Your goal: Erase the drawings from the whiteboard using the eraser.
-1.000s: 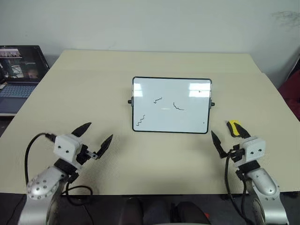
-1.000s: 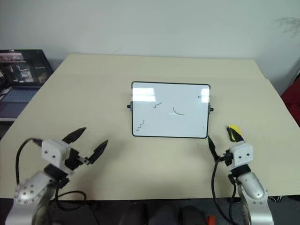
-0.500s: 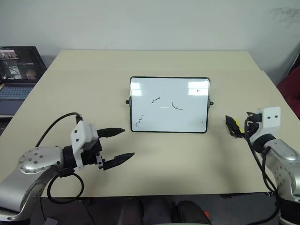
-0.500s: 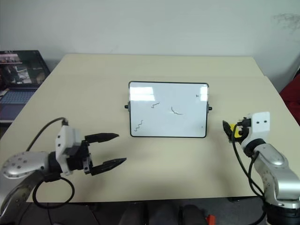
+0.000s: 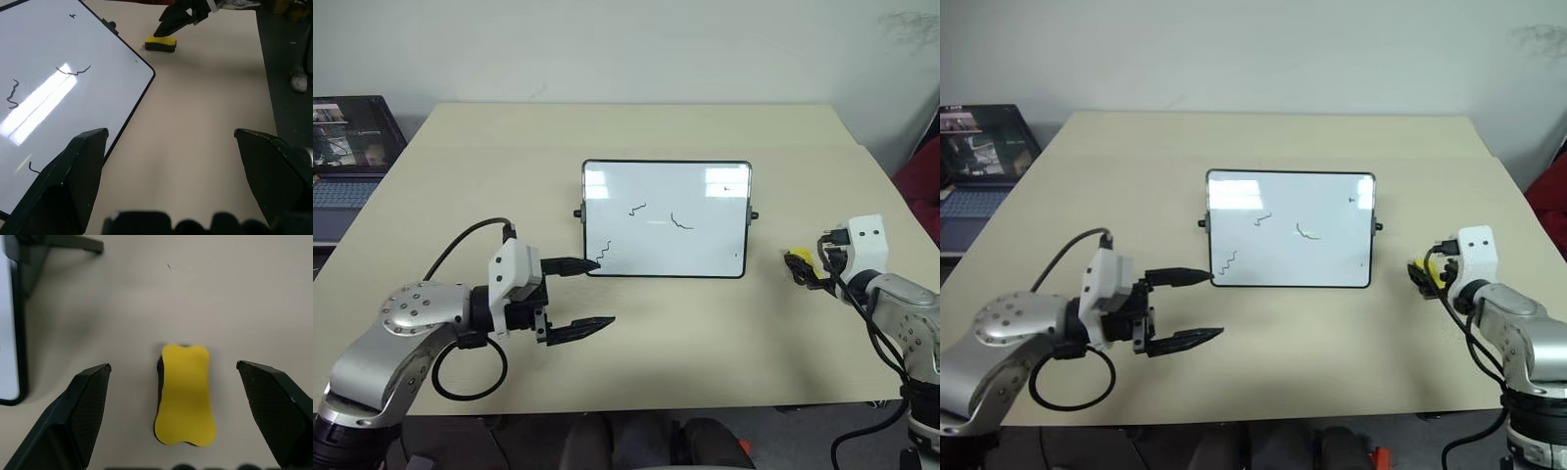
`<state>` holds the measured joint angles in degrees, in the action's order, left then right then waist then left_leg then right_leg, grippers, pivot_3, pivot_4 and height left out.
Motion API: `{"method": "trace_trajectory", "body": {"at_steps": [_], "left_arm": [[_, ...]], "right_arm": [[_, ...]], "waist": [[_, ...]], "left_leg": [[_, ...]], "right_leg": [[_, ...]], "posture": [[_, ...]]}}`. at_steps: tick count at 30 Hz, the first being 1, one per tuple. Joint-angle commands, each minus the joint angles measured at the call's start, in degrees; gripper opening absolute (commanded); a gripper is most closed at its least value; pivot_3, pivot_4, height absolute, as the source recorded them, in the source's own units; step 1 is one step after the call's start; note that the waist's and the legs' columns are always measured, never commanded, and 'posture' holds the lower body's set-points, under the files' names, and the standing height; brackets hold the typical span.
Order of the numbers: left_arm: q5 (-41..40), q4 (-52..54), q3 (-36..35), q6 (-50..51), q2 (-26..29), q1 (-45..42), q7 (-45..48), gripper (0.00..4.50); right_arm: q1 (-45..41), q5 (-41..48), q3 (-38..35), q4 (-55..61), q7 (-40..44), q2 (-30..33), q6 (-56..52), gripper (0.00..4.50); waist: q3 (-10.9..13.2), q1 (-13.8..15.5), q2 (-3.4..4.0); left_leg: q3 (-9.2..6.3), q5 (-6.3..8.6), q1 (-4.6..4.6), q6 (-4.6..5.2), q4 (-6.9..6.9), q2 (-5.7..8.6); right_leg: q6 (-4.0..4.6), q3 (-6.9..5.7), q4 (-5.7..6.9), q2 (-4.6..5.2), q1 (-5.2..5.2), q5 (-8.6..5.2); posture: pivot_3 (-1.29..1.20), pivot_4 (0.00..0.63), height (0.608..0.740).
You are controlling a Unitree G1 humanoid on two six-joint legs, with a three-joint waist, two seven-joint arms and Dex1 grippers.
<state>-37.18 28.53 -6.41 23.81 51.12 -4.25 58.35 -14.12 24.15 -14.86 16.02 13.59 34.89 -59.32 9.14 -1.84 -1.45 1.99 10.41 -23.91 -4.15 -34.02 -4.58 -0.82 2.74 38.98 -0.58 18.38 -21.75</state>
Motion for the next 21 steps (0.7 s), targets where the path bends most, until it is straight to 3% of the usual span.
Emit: {"method": "trace_trajectory", "body": {"at_steps": [1,10,21], "left_arm": [[0.61,0.21,0.23,-0.38,-0.57,-1.37,0.36,4.50],[1.29,0.09,1.27,-0.29,-1.22,-2.36,0.70,4.50],[1.37,0.43,1.16,0.03,-1.86,-1.34,0.31,4.50]], "right_arm": [[-1.58,-1.75,0.38,-1.04,-0.44,-0.07,1.30,4.46],[-4.56,-5.01,4.29,-8.18,1.62,-1.63,6.21,4.46],[-7.39,-5.88,2.85,-13.04,3.27,-1.12,7.97,4.46]], "waist": [[0.01,0.02,0.01],[0.02,0.03,0.02],[0.03,0.05,0.02]], "left_leg": [[0.00,0.00,0.00,0.00,0.00,0.00],[0.00,0.00,-0.02,0.00,0.00,-0.01],[0.02,0.00,-0.02,0.00,-0.01,0.00]], "right_leg": [[0.00,0.00,0.01,0.00,0.00,0.00],[0.00,0.00,0.00,-0.03,0.00,0.00],[0.00,0.02,-0.01,-0.03,0.00,0.00]], "posture": [[0.00,0.150,0.740],[0.00,0.150,0.740],[0.00,0.150,0.740]]}}
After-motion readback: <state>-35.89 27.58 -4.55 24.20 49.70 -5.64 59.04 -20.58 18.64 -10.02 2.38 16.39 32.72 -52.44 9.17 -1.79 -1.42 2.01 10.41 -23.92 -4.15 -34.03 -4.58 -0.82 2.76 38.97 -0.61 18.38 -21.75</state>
